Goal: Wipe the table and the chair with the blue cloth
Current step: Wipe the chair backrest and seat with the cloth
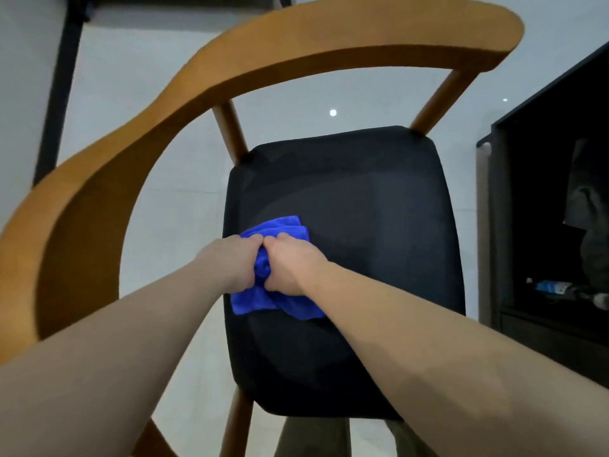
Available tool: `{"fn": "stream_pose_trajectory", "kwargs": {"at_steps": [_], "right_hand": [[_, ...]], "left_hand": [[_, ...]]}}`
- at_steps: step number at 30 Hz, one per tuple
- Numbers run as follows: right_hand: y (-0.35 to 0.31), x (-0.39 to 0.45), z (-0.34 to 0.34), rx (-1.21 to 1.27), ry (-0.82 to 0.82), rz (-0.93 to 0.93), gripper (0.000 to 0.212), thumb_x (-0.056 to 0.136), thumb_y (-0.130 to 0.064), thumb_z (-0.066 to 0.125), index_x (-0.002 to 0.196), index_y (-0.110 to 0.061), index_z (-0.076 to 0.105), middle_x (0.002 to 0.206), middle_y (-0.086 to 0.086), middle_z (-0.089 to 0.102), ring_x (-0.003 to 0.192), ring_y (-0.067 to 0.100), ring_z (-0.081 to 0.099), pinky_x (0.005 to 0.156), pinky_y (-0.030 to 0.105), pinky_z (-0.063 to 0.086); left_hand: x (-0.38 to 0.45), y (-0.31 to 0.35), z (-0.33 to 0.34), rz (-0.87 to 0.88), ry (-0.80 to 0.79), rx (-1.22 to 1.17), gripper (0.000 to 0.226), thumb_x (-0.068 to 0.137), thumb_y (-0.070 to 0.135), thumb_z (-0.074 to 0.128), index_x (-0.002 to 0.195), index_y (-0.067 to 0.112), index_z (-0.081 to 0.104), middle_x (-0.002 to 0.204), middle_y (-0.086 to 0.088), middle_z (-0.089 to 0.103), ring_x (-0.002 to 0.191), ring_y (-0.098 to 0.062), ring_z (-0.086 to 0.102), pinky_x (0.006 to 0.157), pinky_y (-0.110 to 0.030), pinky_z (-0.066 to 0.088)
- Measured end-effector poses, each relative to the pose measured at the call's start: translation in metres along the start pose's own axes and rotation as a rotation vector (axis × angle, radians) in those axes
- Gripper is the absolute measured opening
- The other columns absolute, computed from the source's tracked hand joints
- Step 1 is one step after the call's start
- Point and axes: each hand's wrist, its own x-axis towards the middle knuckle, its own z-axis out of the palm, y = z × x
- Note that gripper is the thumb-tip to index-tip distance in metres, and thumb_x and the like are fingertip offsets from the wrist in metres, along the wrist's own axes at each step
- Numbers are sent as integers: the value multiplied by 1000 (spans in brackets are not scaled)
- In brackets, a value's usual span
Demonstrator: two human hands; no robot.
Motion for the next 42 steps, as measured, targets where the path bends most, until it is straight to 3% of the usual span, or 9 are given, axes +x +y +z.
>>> {"fn": "stream_pose_trajectory", "kwargs": {"at_steps": [8,13,17,21,26,30,34,37,42], "right_hand": [[31,-3,-31,-74,-103,29,61,76,-31,73,130,-26,46,100,-3,48,81,20,51,70,34,47],[94,-36,-60,-121,-129,115,63,75,-31,75,131,-27,46,102,-2,48,85,22,52,73,35,46],[161,-68,-86,-116,-85,203,58,73,-30,74,124,-24,47,105,1,56,85,24,52,70,33,42],[223,-101,-107,-120,37,266,51,76,-28,69,120,-19,43,100,5,52,81,25,48,67,31,36],[282,-122,-121,-15,291,395,32,80,-24,59,107,-16,43,97,6,47,86,31,57,69,36,45],[292,-115,-146,39,563,421,34,80,-24,57,113,-20,51,100,5,47,83,29,53,70,36,46],[268,-93,-170,178,699,344,31,81,-24,53,112,-29,53,102,0,51,83,25,56,69,34,45],[239,-77,-172,356,906,253,23,80,-21,55,102,-27,55,104,-5,50,82,20,56,68,34,47],[206,-68,-172,601,1131,167,16,77,-14,59,89,-24,54,100,-7,48,75,6,48,69,23,44]], "left_hand": [[16,35,-12,-47,2,-172,44,77,23,67,117,22,48,76,7,52,75,-19,55,67,-29,43],[31,107,-25,11,41,-231,45,77,30,69,117,25,48,79,8,53,73,-16,53,60,-29,38],[50,178,-46,101,98,-258,36,80,27,65,113,22,50,90,4,58,84,-21,55,67,-30,39],[67,247,-59,151,235,-251,39,85,23,58,122,19,48,116,-7,54,106,-29,56,76,-32,36],[87,306,-84,201,407,-231,38,87,17,55,125,16,47,124,-13,46,105,-33,54,76,-37,40],[100,308,-116,148,557,-237,37,87,16,56,122,10,48,126,-12,46,108,-34,53,74,-40,42],[93,270,-135,176,674,-182,41,88,21,58,125,10,47,123,-12,44,92,-38,57,67,-41,40],[90,239,-144,184,815,-462,44,85,17,62,128,12,50,127,-10,43,89,-33,59,77,-40,47],[96,228,-147,261,1018,-949,27,82,7,58,109,4,56,116,-5,41,90,-15,50,83,-16,39]]}}
